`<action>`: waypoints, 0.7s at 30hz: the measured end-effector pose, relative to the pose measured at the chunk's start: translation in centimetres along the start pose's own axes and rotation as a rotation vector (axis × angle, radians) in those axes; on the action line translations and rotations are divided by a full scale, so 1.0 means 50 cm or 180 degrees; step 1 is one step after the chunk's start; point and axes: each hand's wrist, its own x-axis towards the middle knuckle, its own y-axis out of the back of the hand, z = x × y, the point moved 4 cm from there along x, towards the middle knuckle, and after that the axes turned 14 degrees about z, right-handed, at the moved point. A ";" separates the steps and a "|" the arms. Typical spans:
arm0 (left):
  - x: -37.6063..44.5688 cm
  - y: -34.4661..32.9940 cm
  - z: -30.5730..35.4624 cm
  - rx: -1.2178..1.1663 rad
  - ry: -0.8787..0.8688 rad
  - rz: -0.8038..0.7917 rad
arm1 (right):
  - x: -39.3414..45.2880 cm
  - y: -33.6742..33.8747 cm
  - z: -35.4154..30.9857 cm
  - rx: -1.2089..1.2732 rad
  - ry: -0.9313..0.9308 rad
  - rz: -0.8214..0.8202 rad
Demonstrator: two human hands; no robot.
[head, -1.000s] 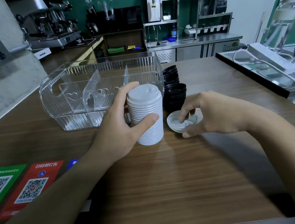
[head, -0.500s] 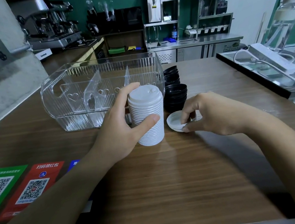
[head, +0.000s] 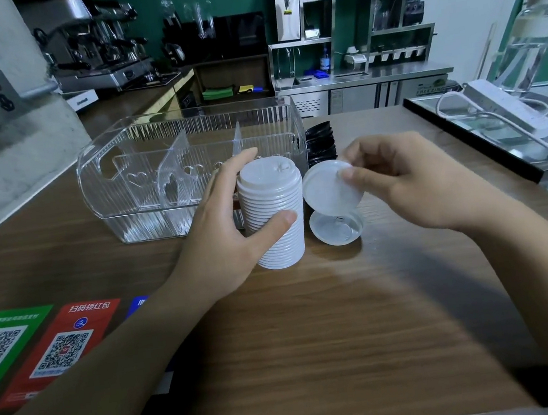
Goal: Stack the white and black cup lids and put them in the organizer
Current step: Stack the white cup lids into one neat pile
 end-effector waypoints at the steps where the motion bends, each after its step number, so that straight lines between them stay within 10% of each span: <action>1: -0.001 0.000 0.002 0.0031 -0.0039 0.0014 | 0.002 0.003 0.000 0.0163 -0.0050 0.0088; 21: -0.017 -0.005 0.055 -0.0015 -0.0854 0.0098 | -0.024 -0.054 -0.068 0.1977 -0.0533 0.0117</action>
